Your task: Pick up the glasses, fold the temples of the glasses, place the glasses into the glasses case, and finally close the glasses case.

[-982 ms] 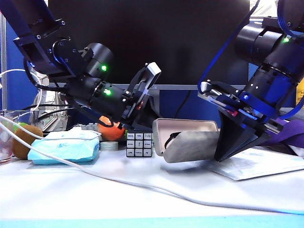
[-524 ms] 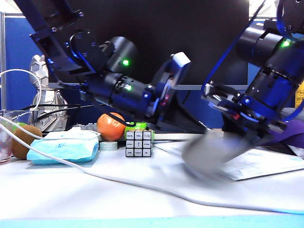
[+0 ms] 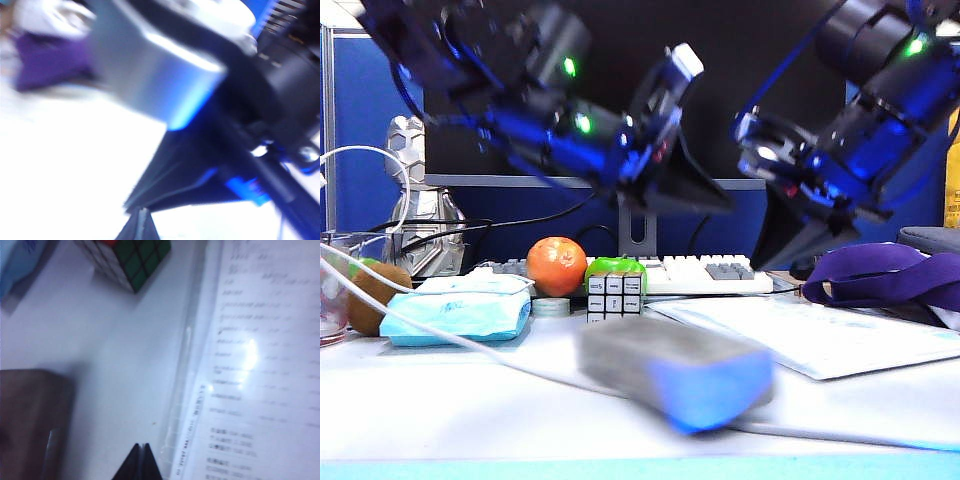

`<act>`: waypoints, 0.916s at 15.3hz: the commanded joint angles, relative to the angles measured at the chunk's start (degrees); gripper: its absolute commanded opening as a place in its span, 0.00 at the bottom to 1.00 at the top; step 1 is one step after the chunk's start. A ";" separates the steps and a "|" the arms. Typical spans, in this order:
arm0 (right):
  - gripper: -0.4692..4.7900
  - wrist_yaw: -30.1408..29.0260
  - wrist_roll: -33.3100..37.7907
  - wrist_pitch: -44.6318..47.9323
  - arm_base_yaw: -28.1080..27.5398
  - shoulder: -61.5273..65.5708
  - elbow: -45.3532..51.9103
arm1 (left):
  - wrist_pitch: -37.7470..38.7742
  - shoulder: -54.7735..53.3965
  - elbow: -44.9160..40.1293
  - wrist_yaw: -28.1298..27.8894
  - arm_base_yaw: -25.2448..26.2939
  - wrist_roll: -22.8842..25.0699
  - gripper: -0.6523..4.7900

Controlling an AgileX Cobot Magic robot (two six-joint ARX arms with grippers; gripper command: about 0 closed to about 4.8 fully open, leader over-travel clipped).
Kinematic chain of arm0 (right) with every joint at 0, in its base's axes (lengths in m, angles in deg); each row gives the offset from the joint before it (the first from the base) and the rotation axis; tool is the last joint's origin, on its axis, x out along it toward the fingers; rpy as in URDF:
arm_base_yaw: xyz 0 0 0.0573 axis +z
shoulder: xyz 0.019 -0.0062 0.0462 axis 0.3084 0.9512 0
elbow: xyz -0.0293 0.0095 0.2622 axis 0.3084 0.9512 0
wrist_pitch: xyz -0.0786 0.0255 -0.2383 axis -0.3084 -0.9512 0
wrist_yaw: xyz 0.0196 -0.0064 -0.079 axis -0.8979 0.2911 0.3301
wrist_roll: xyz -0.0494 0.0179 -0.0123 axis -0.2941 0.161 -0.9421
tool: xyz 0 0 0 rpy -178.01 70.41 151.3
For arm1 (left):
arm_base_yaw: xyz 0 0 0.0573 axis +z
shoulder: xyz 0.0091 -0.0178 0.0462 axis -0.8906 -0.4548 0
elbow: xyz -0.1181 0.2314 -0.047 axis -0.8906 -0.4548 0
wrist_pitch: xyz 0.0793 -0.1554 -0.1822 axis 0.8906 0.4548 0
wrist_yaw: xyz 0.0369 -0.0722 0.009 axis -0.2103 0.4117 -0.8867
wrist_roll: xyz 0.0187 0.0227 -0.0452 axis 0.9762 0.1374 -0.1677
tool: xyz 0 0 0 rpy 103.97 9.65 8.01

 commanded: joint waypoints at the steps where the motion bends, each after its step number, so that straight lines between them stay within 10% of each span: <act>1: 0.08 0.13 0.02 1.14 -0.02 -2.01 -1.40 | 0.94 3.37 0.17 -6.27 0.46 -0.81 0.11; 14: 0.08 1.77 2.36 8.15 -0.02 -25.00 -3.26 | 11.30 29.68 0.15 -31.36 0.46 -2.05 0.11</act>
